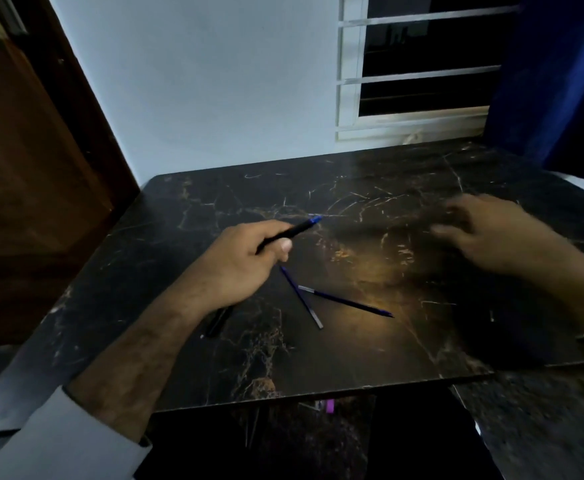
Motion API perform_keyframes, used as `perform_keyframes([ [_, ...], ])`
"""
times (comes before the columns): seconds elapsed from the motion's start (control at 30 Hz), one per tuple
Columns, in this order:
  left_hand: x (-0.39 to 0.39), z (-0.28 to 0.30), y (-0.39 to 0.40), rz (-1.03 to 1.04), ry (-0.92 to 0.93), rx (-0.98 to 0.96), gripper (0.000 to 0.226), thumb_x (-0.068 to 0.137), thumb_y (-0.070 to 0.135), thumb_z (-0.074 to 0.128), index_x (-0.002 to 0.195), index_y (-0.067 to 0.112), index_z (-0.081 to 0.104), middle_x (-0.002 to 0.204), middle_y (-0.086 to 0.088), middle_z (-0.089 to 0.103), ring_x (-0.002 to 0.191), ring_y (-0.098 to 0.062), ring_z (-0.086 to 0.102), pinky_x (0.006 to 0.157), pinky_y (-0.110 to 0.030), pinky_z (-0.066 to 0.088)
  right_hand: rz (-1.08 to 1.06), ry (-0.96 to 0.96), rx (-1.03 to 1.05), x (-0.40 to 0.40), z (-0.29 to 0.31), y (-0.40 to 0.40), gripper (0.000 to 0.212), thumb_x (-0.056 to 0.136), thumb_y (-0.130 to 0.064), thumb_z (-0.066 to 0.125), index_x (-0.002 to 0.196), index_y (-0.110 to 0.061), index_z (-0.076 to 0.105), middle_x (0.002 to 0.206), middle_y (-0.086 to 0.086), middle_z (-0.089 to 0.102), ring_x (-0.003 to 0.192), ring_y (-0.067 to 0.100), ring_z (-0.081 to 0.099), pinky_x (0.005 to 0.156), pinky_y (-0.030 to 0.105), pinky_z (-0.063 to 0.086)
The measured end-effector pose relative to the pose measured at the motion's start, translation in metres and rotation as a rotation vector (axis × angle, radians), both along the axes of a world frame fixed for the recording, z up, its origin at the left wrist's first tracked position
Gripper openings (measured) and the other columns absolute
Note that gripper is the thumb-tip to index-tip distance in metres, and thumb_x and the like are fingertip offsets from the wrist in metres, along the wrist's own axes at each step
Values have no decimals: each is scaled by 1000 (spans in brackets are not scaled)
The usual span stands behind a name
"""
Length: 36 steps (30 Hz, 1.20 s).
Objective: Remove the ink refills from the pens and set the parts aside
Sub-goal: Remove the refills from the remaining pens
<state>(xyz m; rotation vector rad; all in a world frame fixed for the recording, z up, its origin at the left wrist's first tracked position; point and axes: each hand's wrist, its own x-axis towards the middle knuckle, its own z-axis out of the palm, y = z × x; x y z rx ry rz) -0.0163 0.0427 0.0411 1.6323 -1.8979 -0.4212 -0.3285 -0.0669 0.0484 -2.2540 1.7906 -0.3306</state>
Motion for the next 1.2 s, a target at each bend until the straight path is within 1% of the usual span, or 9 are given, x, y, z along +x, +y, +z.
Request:
perform_keyframes([
  [0.07,6,-1,1,20,36,37,27,103,29,51,106,51,65,88,14,71,84,-12,67,79,-37,53,-102,211,132,-20,-9,-13,42,91,-34,62,131,-24,54,127,9,54,111,27,55,94,49,49],
  [0.13,4,-4,1,7,58,50,28,103,29,50,119,45,66,90,12,71,86,-14,67,79,-42,53,-117,170,187,-21,-15,-15,30,91,-23,63,120,-25,61,119,5,57,98,19,55,86,40,48],
  [0.3,-6,-7,-3,-1,1,-29,33,100,24,55,125,43,64,87,25,65,82,4,60,66,-18,40,247,-317,-100,16,-10,14,24,90,-21,65,105,-38,62,105,-17,58,92,-1,55,71,18,39],
  [0.43,-16,0,0,-41,-82,-126,31,99,18,57,121,35,68,78,23,59,82,9,56,65,-4,37,445,-457,-276,57,1,44,26,86,-28,65,111,-32,69,102,-18,64,95,-3,59,73,10,44],
  [0.57,-22,5,4,-65,-134,-149,27,99,18,57,120,31,69,83,15,60,82,0,55,65,-8,36,491,-513,-282,72,1,54,22,88,-16,70,107,-25,73,98,-10,67,90,3,62,73,14,49],
  [0.93,-26,-4,9,-85,-282,-231,30,100,15,54,127,22,66,93,10,64,86,-12,52,81,-31,42,387,-720,-36,101,-16,65,16,95,-23,62,86,-20,74,64,-1,69,55,2,58,55,19,44],
  [1.07,-14,-3,8,-11,-144,-212,19,97,21,60,112,26,70,95,14,61,85,-3,54,72,-13,37,369,-906,125,102,-4,58,30,87,-46,63,87,-19,74,64,1,72,50,7,60,47,19,49],
  [1.13,0,-3,5,151,-114,-87,12,96,29,61,102,31,71,94,14,52,84,-1,52,68,-12,34,322,-743,81,89,1,44,41,84,-60,53,93,-25,71,73,-4,73,61,2,65,53,19,50],
  [1.2,17,-7,6,296,-128,53,10,95,34,63,94,33,74,89,17,58,79,4,54,64,-12,33,315,-330,36,76,-4,31,33,88,-56,55,102,-28,69,84,-10,68,75,2,64,62,20,47],
])
